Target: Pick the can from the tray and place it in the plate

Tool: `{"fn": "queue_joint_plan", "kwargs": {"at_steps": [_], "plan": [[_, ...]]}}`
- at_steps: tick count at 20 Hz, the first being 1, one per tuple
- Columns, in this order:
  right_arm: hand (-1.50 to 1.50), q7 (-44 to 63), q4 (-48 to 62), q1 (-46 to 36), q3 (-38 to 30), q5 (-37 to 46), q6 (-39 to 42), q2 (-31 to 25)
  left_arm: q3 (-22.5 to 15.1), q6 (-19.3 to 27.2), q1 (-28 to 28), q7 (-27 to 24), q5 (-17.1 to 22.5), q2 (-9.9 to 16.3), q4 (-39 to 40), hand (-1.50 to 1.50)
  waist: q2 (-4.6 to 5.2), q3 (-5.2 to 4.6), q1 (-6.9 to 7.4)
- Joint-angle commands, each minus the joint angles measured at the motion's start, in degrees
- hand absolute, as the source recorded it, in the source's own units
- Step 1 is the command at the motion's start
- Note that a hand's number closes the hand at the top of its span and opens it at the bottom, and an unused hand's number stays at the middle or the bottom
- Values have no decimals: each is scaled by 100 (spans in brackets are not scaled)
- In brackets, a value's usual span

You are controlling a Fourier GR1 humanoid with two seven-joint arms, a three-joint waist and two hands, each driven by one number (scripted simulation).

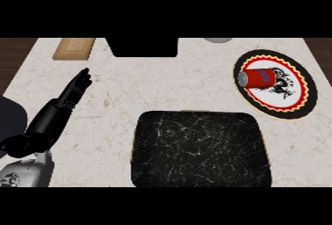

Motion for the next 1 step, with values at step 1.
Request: {"fn": "queue_joint_plan", "kwargs": {"at_steps": [1], "plan": [[-150, -34, -34, 19, -16, -52, 634, -331, 113, -30, -347, 279, 59, -40, 107, 0, -1, 0, -16]]}}
